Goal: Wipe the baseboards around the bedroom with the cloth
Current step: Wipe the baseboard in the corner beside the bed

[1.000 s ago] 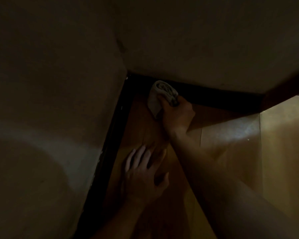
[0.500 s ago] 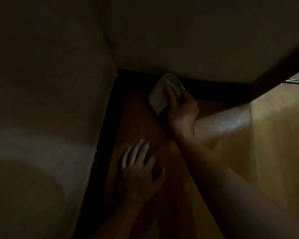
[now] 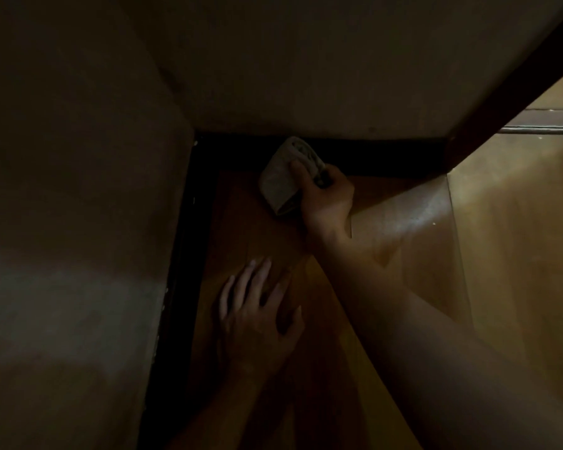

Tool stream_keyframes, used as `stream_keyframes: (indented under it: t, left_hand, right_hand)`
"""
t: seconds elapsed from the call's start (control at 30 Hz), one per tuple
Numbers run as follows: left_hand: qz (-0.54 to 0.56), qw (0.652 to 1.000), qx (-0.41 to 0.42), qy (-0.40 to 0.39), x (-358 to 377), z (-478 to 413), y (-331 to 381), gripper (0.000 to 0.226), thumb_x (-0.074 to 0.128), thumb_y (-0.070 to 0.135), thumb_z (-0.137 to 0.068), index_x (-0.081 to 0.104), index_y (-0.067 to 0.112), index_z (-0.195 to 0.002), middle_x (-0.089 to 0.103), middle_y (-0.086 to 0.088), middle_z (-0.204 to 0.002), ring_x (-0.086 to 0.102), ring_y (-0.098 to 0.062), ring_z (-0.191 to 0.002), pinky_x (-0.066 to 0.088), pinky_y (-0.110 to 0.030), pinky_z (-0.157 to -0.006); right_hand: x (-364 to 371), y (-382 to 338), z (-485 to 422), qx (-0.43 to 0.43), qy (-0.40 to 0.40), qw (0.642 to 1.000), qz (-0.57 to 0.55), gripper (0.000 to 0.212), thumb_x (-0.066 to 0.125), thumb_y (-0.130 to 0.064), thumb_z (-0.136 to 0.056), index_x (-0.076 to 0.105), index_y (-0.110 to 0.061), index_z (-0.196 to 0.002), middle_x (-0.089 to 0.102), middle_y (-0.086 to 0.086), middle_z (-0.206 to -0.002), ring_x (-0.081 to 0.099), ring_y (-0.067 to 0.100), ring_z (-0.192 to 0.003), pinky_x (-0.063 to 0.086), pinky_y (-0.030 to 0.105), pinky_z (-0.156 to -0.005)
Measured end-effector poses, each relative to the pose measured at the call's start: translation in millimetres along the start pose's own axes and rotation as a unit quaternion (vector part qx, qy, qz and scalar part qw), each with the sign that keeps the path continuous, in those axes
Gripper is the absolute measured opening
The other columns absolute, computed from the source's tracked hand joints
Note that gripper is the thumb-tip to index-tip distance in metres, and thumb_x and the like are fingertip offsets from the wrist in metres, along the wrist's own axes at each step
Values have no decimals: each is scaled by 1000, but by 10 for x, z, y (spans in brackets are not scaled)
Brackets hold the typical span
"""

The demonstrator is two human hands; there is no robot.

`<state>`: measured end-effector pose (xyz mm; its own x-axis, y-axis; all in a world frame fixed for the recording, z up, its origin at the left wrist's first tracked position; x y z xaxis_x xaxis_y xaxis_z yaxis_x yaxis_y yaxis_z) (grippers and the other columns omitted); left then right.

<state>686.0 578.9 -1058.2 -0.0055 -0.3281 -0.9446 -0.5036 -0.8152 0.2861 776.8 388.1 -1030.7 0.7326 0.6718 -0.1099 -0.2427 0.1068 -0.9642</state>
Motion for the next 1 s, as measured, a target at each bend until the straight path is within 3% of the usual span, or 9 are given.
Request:
stream_keyframes:
  t: [0.17,0.37,0.47,0.63,0.87,1.0]
  left_hand:
    - [-15,1000,0,-13,17,-7,-3,54,53,52,-84,67,29,-131,44,0,-157,39,-25,-145,27,-51,-116]
    - [-14,1000,2,-5,7,-5,5,55,53,51,-85,65,29,-133,45,-1,-157,39,-25,-145,26,-51,-116]
    - [-9,1000,3,4,6,4,3,55,52,51,-87,65,27,-135,48,-3,-154,40,-26,-144,28,-53,-116]
    - [-17,1000,3,-4,10,-5,3,56,53,52,-85,65,30,-135,46,0,-156,41,-26,-144,27,-51,-116]
    - [-4,1000,5,7,-20,1,16,55,53,51,-86,65,29,-134,45,0,-157,40,-25,-144,28,-52,-116]
    - [-17,1000,5,-2,7,2,-1,58,52,52,-85,63,31,-137,44,0,-158,41,-25,-144,29,-52,-115]
  right_hand:
    - [-231,6,-45,0,44,999,18,17,78,-37,-86,66,-24,-84,71,-5,-86,69,8,-83,60,41,-81]
    - [-225,-68,-4,-26,54,997,57,19,76,-37,-88,62,-24,-86,63,-14,-81,62,-1,-78,58,30,-78]
    - [-146,-95,21,-30,58,996,63,22,77,-35,-88,65,-17,-90,66,-8,-85,64,4,-81,57,32,-79]
    - [-412,-71,-31,-13,73,993,86,24,74,-42,-88,66,-22,-98,70,-7,-94,67,5,-87,59,29,-80]
    - [-244,-129,-2,-39,53,992,104,20,76,-35,-88,63,-19,-90,66,-5,-88,60,1,-77,42,3,-62]
    - [-391,-105,-42,-35,66,991,114,21,75,-39,-88,66,-21,-94,69,-6,-90,64,4,-81,51,15,-71]
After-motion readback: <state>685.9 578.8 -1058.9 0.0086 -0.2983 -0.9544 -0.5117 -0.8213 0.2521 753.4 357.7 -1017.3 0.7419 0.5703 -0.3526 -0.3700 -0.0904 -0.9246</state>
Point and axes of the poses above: each hand's wrist, its own z-axis away from the middle knuckle, its own x-axis out of the palm, y = z × x, the point moved 7 cm from there along -z, towards the middle knuckle
